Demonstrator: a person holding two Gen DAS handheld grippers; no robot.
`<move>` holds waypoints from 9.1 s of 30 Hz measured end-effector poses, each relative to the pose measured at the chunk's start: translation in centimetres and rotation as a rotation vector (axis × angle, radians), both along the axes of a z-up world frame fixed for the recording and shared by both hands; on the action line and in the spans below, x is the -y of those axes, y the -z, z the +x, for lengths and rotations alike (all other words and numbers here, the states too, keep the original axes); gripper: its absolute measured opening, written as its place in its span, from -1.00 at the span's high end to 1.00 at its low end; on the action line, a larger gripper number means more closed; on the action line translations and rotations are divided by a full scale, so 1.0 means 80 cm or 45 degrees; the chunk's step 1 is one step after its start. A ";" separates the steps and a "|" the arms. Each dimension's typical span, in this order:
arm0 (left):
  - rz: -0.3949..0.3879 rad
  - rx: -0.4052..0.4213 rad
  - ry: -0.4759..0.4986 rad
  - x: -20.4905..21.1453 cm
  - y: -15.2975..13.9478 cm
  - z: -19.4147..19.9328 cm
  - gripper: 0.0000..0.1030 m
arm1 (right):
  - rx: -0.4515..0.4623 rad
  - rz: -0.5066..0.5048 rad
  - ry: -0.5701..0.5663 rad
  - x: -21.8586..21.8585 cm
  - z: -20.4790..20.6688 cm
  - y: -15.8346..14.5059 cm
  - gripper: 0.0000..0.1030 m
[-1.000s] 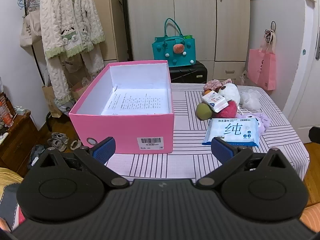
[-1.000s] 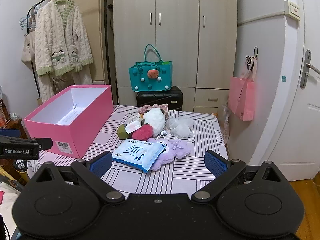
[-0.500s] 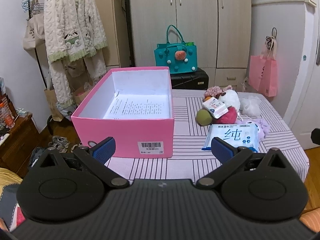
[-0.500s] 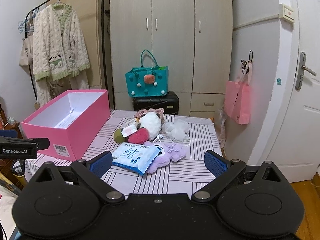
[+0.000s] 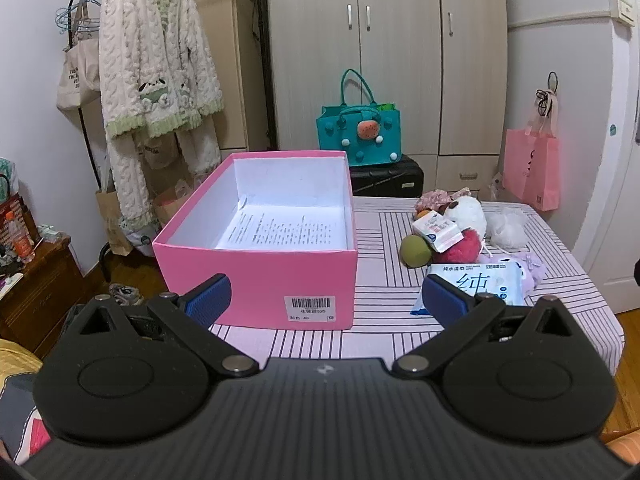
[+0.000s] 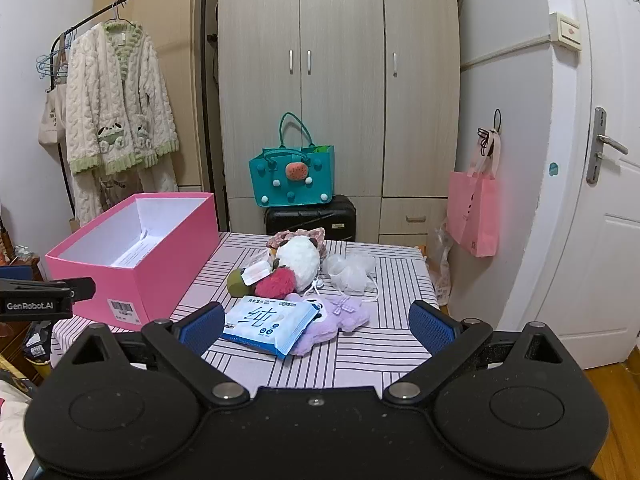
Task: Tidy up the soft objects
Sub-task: 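Move the right tool toward the blue-and-white wet-wipes pack, then close the right gripper on the wet-wipes pack edge, then lift the wet-wipes pack and carry it over the pink box, then lower the pack into the pink box and open the right gripper, then reach the right gripper to the purple plush doll and grasp it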
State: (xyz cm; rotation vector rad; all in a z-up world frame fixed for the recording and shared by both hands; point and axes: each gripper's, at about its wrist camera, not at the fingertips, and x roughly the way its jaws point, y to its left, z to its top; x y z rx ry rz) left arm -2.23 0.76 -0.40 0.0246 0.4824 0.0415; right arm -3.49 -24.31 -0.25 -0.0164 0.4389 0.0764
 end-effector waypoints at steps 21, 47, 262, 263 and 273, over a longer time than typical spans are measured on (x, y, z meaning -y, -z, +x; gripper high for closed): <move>-0.037 0.120 0.001 -0.016 0.005 -0.008 -1.00 | 0.016 0.022 -0.021 0.008 0.001 0.005 -1.00; -0.057 -0.238 0.575 0.115 0.041 0.145 -0.94 | -0.002 -0.095 -0.420 0.007 0.110 0.103 -0.95; -0.128 -0.576 0.793 0.100 0.020 0.186 -0.81 | -0.354 0.057 -0.604 0.066 0.168 0.048 -0.54; -0.140 -0.578 0.800 0.102 0.025 0.189 -0.81 | -0.350 0.050 -0.591 0.070 0.171 0.053 -0.54; -0.239 -0.491 0.813 0.133 0.076 0.219 -0.78 | -0.241 0.017 -0.526 0.098 0.195 0.114 -0.55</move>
